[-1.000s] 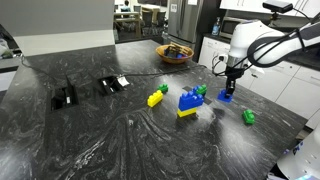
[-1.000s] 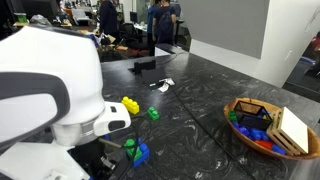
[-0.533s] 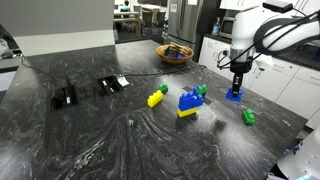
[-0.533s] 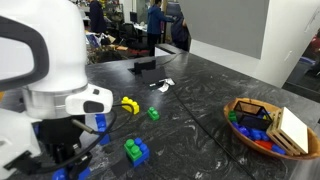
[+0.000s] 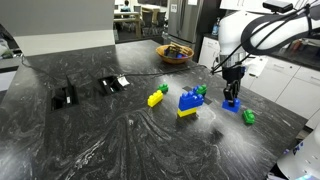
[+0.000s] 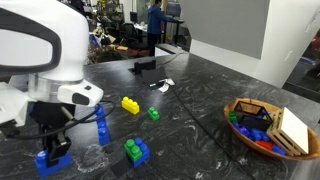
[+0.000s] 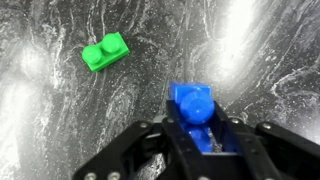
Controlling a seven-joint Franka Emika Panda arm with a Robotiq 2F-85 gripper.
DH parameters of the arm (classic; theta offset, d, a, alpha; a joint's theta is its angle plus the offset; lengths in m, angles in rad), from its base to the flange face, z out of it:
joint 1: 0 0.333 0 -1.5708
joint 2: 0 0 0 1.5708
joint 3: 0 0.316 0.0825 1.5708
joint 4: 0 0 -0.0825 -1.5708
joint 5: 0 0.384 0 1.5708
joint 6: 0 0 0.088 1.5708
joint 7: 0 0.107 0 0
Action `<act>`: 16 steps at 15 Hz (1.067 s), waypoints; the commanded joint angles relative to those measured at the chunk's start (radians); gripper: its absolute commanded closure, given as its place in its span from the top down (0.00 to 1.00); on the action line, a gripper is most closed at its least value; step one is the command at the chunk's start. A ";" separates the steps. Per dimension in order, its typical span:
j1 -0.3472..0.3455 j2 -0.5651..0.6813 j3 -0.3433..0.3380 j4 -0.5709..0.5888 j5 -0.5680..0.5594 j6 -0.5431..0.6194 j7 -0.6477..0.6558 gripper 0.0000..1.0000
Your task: Move the blue building block on the right to the left
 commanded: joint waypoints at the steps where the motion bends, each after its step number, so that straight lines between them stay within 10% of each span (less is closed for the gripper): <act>1: -0.006 0.011 0.005 0.009 0.010 -0.002 0.007 0.35; 9: -0.006 0.022 0.005 0.019 0.016 -0.002 0.014 0.35; 10: -0.006 0.022 0.005 0.019 0.016 -0.002 0.014 0.10; 16: 0.002 -0.012 0.067 -0.006 0.059 0.018 0.285 0.10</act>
